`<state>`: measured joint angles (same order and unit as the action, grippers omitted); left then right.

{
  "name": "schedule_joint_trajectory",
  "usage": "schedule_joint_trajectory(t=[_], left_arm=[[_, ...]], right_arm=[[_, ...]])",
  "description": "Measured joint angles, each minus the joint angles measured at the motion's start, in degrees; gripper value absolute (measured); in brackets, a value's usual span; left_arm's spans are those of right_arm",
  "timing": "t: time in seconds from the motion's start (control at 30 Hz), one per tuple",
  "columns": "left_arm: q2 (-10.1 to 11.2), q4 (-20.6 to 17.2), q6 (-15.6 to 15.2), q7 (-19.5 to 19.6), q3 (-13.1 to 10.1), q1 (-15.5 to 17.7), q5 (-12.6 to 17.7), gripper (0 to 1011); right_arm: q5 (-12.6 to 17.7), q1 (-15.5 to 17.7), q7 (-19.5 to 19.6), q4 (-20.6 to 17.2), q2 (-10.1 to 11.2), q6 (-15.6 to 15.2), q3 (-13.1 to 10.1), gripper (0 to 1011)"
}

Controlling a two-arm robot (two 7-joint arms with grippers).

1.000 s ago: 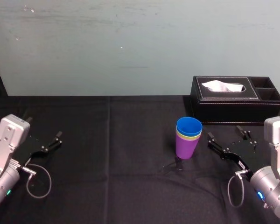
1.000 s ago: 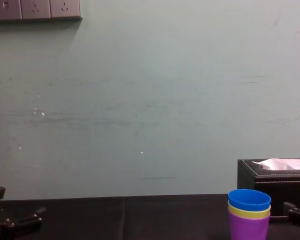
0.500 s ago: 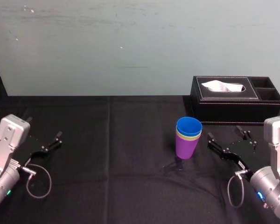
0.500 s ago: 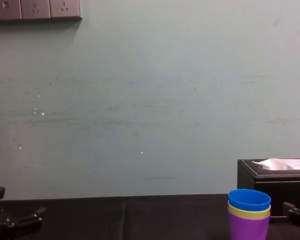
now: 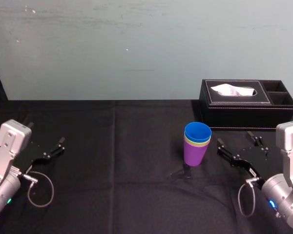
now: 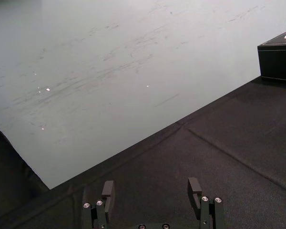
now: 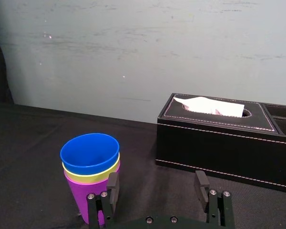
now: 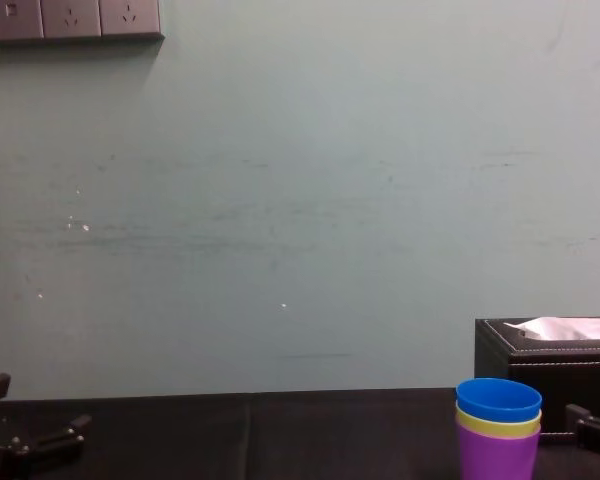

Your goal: Stack the three plastic cups sequentially using one hand.

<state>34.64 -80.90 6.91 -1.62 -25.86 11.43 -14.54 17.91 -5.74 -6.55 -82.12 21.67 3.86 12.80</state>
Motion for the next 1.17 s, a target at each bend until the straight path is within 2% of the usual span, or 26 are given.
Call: schedule_joint_trajectory(t=[1.17], left_arm=[[0.0,0.0,0.0,0.0,0.0,0.0,0.0,1000]], right_arm=[[0.0,0.0,0.0,0.0,0.0,0.0,0.0,1000]])
